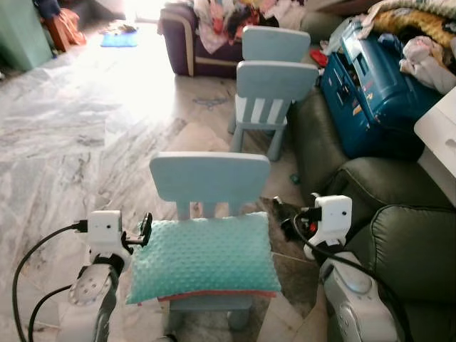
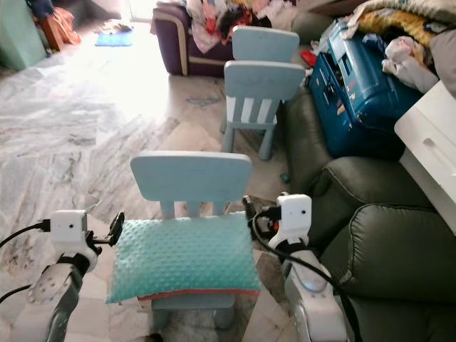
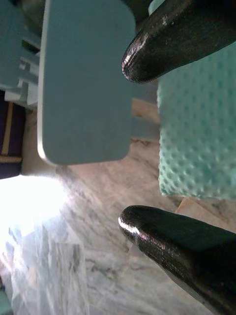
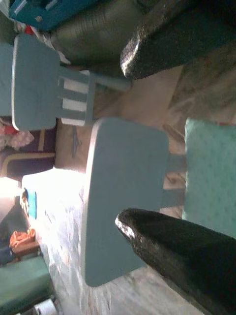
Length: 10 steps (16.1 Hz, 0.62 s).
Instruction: Move the pillow to the sofa
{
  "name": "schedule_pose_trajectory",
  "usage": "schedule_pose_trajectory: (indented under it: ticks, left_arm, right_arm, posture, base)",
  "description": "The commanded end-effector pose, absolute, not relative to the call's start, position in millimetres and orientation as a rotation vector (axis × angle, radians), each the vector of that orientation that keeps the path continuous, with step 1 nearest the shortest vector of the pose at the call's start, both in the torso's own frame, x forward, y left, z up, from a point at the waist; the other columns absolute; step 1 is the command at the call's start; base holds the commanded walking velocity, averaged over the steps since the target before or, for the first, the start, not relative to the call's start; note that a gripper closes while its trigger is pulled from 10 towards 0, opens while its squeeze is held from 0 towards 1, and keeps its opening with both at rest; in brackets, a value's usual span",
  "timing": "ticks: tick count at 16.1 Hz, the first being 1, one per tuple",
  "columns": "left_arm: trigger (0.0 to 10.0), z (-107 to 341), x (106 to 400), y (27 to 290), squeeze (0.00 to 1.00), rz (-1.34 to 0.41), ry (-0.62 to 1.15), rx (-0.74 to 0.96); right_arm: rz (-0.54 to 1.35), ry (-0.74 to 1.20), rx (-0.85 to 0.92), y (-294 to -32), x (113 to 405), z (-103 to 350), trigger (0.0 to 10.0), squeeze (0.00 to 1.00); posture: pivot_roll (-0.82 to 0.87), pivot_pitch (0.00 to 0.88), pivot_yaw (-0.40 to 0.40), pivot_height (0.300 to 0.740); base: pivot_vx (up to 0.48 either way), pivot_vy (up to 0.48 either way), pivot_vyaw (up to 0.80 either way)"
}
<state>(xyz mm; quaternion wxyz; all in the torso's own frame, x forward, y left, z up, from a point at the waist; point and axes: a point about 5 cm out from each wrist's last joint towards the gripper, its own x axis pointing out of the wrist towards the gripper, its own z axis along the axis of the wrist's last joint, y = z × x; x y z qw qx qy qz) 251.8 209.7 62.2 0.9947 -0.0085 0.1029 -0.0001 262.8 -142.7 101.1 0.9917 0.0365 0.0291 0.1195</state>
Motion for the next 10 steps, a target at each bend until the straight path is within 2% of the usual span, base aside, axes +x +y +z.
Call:
schedule_pose_trajectory:
  ticks: [1, 4, 10]
  left_arm:
    - [10.0, 64, 248, 207, 0.00, -0.033, 0.197, -0.008]
    - [10.0, 64, 245, 200, 0.00, -0.069, 0.195, -0.006]
    - [10.0, 65, 243, 201, 0.00, -0.073, 0.196, 0.005]
  right_arm:
    - [0.277, 0.049, 0.084, -141, 259, 106, 10.0, 0.00]
    - [0.322, 0.067, 0.089, -138, 255, 104, 10.0, 0.00]
    - [0.386, 0.075, 0.096, -130, 250, 105, 10.0, 0.00]
  posture:
    - [-0.02, 0.152, -0.058, 0.740]
    - [-0.02, 0.161, -0.057, 0.740]
    - [-0.02, 0.167, -0.057, 0.740]
  base:
    - [0.000, 0.000, 0.00]
    - [0.000, 0.000, 0.00]
    - [0.000, 0.000, 0.00]
